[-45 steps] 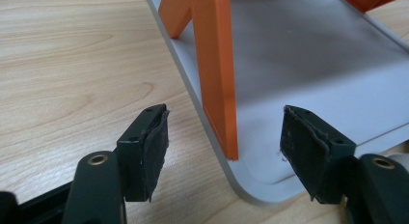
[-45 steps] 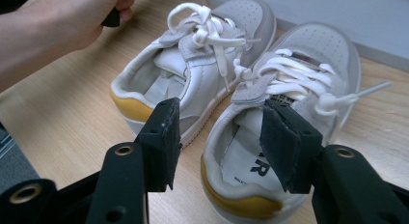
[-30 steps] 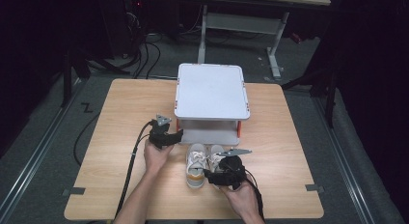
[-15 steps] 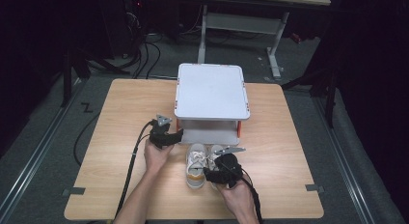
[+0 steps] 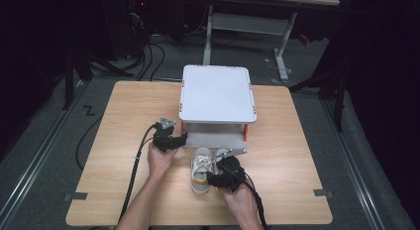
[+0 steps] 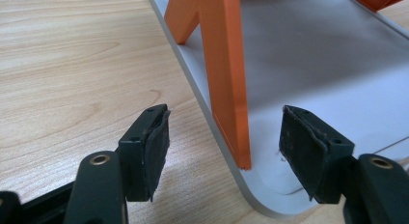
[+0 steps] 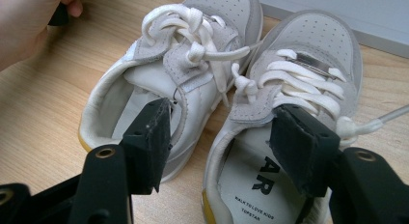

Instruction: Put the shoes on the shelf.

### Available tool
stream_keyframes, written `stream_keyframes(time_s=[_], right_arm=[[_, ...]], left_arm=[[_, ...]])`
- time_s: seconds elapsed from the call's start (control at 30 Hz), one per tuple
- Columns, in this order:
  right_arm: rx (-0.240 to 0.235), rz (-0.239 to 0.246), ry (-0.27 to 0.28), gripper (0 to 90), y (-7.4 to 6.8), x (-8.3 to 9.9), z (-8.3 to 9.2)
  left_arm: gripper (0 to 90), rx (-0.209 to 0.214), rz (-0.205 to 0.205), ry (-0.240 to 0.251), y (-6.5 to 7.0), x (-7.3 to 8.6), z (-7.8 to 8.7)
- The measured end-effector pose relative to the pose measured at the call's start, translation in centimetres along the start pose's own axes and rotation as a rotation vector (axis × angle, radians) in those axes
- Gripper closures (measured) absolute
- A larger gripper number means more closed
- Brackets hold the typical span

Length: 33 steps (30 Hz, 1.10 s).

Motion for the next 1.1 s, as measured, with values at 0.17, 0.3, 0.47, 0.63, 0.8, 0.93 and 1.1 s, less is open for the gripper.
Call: stream_keyframes(time_s=[0.17, 0.3, 0.47, 0.63, 0.8, 0.93, 1.1], right_arm=[[-0.001, -0.014, 0.004, 40.1, -0.1, 0.1, 0.0], [-0.032, -0.042, 0.017, 40.8, 0.4, 0.6, 0.4], [-0.057, -0.059, -0.007, 44.5, 0.7, 0.8, 0.1], [-0.068, -0.069, -0.021, 43.9, 0.7, 0.4, 0.2], [-0.117, -0.102, -0.040, 39.3, 0.9, 0.2, 0.2], [-0.082, -0.081, -0.043, 40.4, 0.3, -0.1, 0.1], [-0.017, -0.024, -0.066, 49.5, -1.0, -0.7, -0.6]], left_arm=[[34.7, 0.002, -0.001, -0.012, 0.0, 0.1, -0.1], [34.5, 0.002, -0.012, -0.006, 0.2, 0.0, 0.0], [34.6, 0.005, -0.006, -0.002, 0.2, 0.0, -0.1], [34.7, 0.007, -0.005, -0.003, 0.3, 0.1, -0.2], [34.6, 0.007, -0.012, 0.000, 0.3, 0.0, -0.1], [34.8, 0.003, -0.012, 0.001, 0.4, 0.0, -0.1], [34.8, 0.004, -0.013, 0.005, 0.4, -0.1, 0.1]])
Point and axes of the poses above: each handheld gripper's, and its own axes: z roughly backward along the jaws, x roughly out of its underside, y roughly to its right, the point moved 2 cm from there along -z, roughly forward along the jaws, and after that the axes turned 13 degrees about x, right-handed, at the moved point
